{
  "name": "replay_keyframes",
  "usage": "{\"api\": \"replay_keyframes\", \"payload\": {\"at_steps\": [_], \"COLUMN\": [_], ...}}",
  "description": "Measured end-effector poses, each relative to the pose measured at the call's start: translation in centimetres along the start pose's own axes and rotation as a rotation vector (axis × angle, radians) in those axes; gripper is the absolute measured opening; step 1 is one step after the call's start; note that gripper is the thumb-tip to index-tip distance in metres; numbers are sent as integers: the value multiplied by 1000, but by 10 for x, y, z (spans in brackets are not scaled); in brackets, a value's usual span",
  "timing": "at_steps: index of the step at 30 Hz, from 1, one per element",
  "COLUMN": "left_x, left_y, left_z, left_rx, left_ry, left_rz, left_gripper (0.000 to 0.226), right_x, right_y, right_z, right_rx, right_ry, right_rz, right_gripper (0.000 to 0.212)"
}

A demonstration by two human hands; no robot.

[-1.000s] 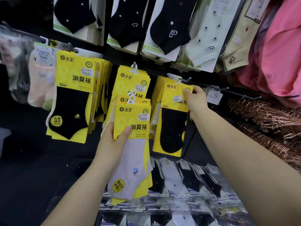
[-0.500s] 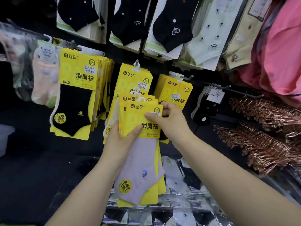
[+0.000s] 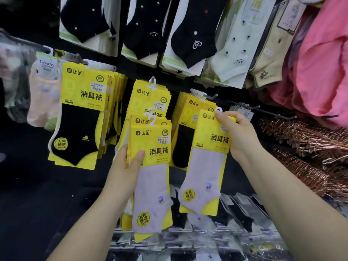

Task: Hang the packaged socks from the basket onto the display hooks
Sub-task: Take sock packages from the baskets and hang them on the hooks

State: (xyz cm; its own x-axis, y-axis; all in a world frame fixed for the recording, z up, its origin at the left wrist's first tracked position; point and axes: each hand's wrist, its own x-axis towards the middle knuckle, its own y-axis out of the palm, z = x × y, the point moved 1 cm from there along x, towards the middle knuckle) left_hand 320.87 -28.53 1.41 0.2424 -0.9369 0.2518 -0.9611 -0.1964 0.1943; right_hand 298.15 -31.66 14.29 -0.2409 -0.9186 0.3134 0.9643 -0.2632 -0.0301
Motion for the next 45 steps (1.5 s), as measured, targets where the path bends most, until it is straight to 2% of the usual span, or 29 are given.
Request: {"api": "replay_keyframes", "payload": {"at_steps": [2,4,7,10,14,19,24,26,28,29,30,32,34,37,42,45], "left_x": [0,0,0,1,3,3,6,6,5,4,4,2,0,-2,-1,2], "left_y": [-1,0,0,1,-1,-7,-8,-7,-5,-4,-3,1,4,5,2,-2], "left_z": [0,0,0,1,1,-2,-1,0,1,1,1,-1,-2,-3,-1,1], "left_rx": [-3,1,20,32,43,35,16,20,2,-13,-27,-55,-101,-153,-165,-157], "left_ry": [-17,-12,0,3,14,33,27,28,11,0,-11,-23,-30,-47,-39,-28], "left_rz": [-5,-4,3,9,-1,-26,-28,-20,-2,11,26,52,61,71,76,34], "left_gripper": [19,17,12,13,12,13,12,18,21,18,15,12,14,21,23,22], "right_x": [2,2,2,6,19,42,65,70,60,48,32,-6,-37,-49,-42,-30], "right_y": [1,3,6,5,6,25,44,46,48,53,59,74,81,77,61,42], "right_z": [7,11,12,15,20,25,11,4,0,-1,-4,-15,-26,-33,-30,-25], "right_rx": [-62,-143,-217,-141,-30,-60,-41,-64,-194,-222,-223,-270,-315,-369,-157,-64], "right_ry": [10,15,-24,-37,-49,-144,-65,-62,-106,-135,-151,-102,-72,-138,-1,-40], "right_rz": [110,207,222,127,-19,-60,-151,-255,-400,-385,-280,63,279,279,286,171], "right_gripper": [10,18,17,9,12,12,13,21,24,22,18,20,32,34,27,18]}}
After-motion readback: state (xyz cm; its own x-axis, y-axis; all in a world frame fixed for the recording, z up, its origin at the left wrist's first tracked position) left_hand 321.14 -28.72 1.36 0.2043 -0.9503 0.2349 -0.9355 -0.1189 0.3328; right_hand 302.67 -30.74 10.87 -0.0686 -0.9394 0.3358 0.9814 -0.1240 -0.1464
